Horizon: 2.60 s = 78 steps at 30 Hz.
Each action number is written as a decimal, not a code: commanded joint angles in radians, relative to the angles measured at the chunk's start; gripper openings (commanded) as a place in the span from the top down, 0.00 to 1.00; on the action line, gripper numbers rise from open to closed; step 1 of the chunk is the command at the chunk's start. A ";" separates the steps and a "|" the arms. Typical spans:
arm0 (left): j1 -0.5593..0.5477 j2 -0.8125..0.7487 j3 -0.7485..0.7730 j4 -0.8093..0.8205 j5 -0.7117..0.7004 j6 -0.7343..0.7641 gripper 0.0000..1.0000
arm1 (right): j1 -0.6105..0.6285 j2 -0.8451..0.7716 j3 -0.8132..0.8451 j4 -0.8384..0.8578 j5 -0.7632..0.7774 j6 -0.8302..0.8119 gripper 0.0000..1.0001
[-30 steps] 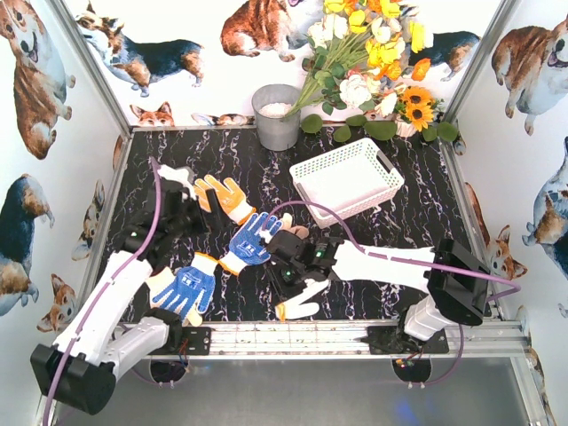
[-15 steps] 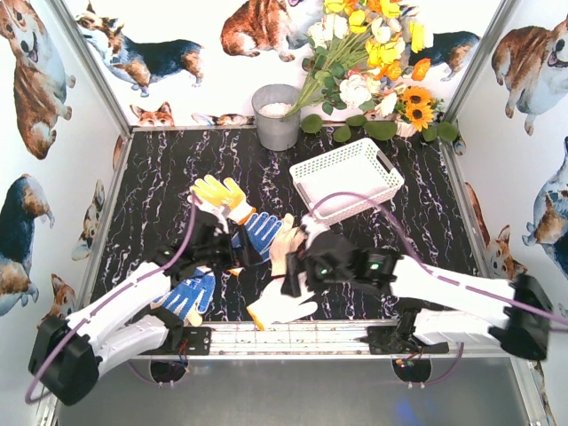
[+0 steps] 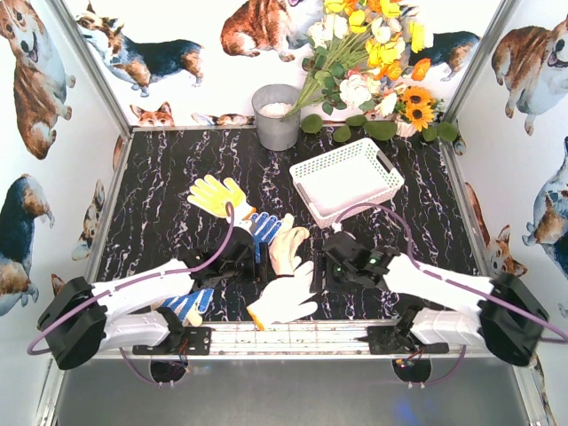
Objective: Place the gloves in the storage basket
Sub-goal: Move the glove to the center of the board.
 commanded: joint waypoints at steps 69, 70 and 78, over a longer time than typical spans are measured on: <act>0.185 -0.050 -0.190 0.280 -0.114 -0.171 1.00 | -0.033 0.160 0.347 0.004 0.247 -0.128 0.66; 0.178 -0.060 -0.191 0.279 -0.107 -0.179 1.00 | -0.033 0.136 0.331 0.002 0.237 -0.119 0.63; 0.007 -0.085 -0.207 0.276 -0.165 -0.307 1.00 | -0.033 -0.039 0.081 0.194 0.052 0.048 0.47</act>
